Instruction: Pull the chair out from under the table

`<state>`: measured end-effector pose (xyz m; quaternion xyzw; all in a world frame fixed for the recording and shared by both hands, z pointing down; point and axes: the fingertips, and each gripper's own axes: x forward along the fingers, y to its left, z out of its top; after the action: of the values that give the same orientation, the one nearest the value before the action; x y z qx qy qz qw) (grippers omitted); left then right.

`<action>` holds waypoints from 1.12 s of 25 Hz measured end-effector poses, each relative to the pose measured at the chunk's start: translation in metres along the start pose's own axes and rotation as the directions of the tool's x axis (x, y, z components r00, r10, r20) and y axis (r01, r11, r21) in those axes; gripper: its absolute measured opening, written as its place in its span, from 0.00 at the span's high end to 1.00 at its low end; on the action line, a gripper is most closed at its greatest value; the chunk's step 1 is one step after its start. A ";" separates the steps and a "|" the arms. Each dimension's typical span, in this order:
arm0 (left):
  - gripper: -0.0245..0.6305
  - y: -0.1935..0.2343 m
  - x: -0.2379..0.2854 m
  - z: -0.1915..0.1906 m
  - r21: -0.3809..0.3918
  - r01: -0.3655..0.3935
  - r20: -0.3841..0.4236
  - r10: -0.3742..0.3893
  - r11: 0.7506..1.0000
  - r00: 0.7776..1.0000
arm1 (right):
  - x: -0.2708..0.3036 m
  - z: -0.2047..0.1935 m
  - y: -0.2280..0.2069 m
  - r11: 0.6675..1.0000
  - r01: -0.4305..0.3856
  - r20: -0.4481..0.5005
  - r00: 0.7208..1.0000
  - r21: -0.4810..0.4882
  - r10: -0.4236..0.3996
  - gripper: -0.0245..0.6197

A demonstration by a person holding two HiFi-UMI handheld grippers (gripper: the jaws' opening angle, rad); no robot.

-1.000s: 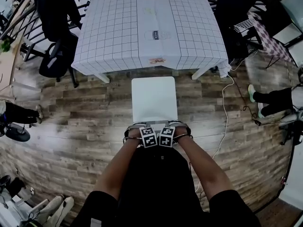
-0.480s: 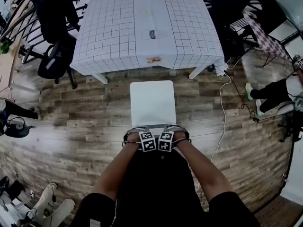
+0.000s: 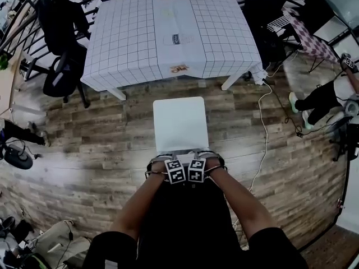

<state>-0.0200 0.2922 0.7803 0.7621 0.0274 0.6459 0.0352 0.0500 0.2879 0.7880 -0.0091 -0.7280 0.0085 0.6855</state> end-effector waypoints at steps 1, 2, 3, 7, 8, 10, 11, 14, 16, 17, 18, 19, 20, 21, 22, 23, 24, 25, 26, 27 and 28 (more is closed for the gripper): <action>0.83 -0.002 0.000 0.000 0.001 0.000 0.000 0.000 1.000 1.000 | 0.000 0.000 0.002 1.000 -0.001 0.004 1.000 0.004 0.001 0.85; 0.83 -0.003 0.000 0.000 0.001 0.000 0.001 0.000 1.000 1.000 | 0.000 0.001 0.003 1.000 -0.002 0.011 1.000 0.011 0.001 0.85; 0.83 -0.003 0.000 0.000 -0.003 0.001 0.005 -0.001 1.000 1.000 | 0.000 0.001 0.003 1.000 -0.001 0.020 1.000 0.022 0.001 0.84; 0.81 0.004 -0.002 0.001 -0.063 0.024 0.038 -0.022 0.998 0.999 | -0.003 0.001 -0.004 0.998 -0.010 0.051 0.999 0.069 0.006 0.83; 0.80 0.004 -0.003 0.001 -0.074 0.027 0.044 -0.024 0.997 0.999 | -0.004 0.001 -0.004 0.996 -0.019 0.058 0.998 0.082 0.015 0.83; 0.80 -0.001 -0.007 0.000 -0.051 0.016 0.043 -0.013 0.999 0.999 | -0.008 0.001 0.000 0.992 -0.055 0.070 0.996 0.116 0.047 0.80; 0.81 -0.003 -0.010 -0.001 -0.024 0.007 0.037 -0.006 1.000 0.999 | -0.012 0.001 0.002 0.989 -0.074 0.072 0.995 0.125 0.066 0.76; 0.82 -0.007 -0.025 -0.001 0.023 0.005 0.043 -0.006 1.000 0.999 | -0.028 -0.001 0.005 0.985 -0.116 0.068 0.992 0.125 0.108 0.74; 0.82 -0.009 -0.037 0.002 0.034 0.007 0.070 -0.009 0.999 0.998 | -0.038 -0.002 0.006 0.982 -0.132 0.081 0.989 0.137 0.121 0.75; 0.82 -0.010 -0.043 0.002 0.038 0.003 0.086 -0.006 0.999 0.996 | -0.043 -0.002 0.006 0.979 -0.136 0.096 0.988 0.149 0.123 0.75; 0.82 -0.011 -0.051 0.003 0.037 -0.004 0.104 0.000 0.999 0.995 | -0.048 -0.002 0.007 0.977 -0.137 0.117 0.986 0.164 0.119 0.75; 0.82 -0.012 -0.058 0.003 0.031 -0.013 0.124 0.009 0.999 0.992 | -0.054 -0.001 0.007 0.974 -0.135 0.142 0.984 0.181 0.110 0.75; 0.82 -0.012 -0.066 0.004 0.020 -0.025 0.146 0.021 0.999 0.989 | -0.062 0.001 0.006 0.970 -0.130 0.171 0.981 0.203 0.096 0.75; 0.82 -0.012 -0.075 0.005 0.008 -0.037 0.167 0.035 0.999 0.985 | -0.071 0.002 0.005 0.965 -0.125 0.202 0.976 0.231 0.078 0.76; 0.81 -0.012 -0.084 0.005 -0.005 -0.051 0.187 0.051 0.999 0.981 | -0.081 0.004 0.004 0.958 -0.119 0.234 0.971 0.262 0.056 0.76; 0.80 -0.011 -0.092 0.006 -0.020 -0.066 0.204 0.069 0.998 0.977 | -0.091 0.006 0.001 0.950 -0.112 0.263 0.964 0.292 0.033 0.76; 0.79 -0.008 -0.099 0.006 -0.039 -0.080 0.217 0.087 0.996 0.972 | -0.100 0.007 -0.004 0.943 -0.103 0.289 0.957 0.316 0.008 0.76; 0.79 -0.005 -0.105 0.005 -0.066 -0.091 0.229 0.104 0.994 0.968 | -0.108 0.008 -0.009 0.938 -0.092 0.312 0.950 0.335 -0.018 0.76; 0.79 0.000 -0.110 0.003 -0.099 -0.100 0.242 0.121 0.990 0.963 | -0.116 0.011 -0.015 0.933 -0.079 0.334 0.942 0.351 -0.046 0.76; 0.79 0.005 -0.117 0.001 -0.138 -0.109 0.261 0.142 0.984 0.955 | -0.125 0.014 -0.019 0.927 -0.066 0.357 0.931 0.369 -0.076 0.76; 0.79 0.011 -0.126 -0.001 -0.179 -0.126 0.285 0.174 0.976 0.943 | -0.134 0.018 -0.024 0.919 -0.050 0.381 0.918 0.390 -0.112 0.76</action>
<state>-0.0411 0.2699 0.6580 0.8457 -0.0876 0.5240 0.0498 0.0404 0.2605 0.6537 0.1419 -0.8348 0.1445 0.5120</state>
